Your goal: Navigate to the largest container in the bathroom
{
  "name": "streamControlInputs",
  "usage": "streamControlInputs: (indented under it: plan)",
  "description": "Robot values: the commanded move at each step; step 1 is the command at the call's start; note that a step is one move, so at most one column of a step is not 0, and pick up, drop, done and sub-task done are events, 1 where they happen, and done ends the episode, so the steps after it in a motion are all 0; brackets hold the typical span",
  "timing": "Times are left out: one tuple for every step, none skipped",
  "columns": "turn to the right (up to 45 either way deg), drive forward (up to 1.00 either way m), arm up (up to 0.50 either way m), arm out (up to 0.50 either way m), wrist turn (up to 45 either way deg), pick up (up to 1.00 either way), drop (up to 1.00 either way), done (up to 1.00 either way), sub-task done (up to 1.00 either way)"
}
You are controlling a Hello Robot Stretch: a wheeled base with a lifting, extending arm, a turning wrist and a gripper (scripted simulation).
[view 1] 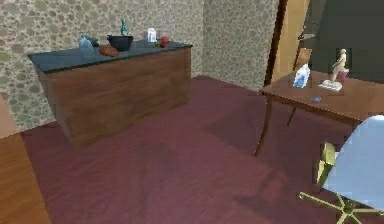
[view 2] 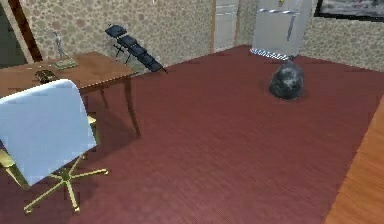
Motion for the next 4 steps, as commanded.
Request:
streamControlInputs:
  plan:
    - [0.0, 1.00, 0.00, 0.00, 0.0, 0.00, 0.00, 0.00, 0.00]
    - [0.0, 0.85, 0.00, 0.00, 0.0, 0.00, 0.00, 0.00, 0.00]
    - [36.0, 0.00, 0.00, 0.00, 0.0, 0.00, 0.00, 0.00, 0.00]
    - [0.0, 1.00, 0.00, 0.00, 0.0, 0.00, 0.00, 0.00, 0.00]
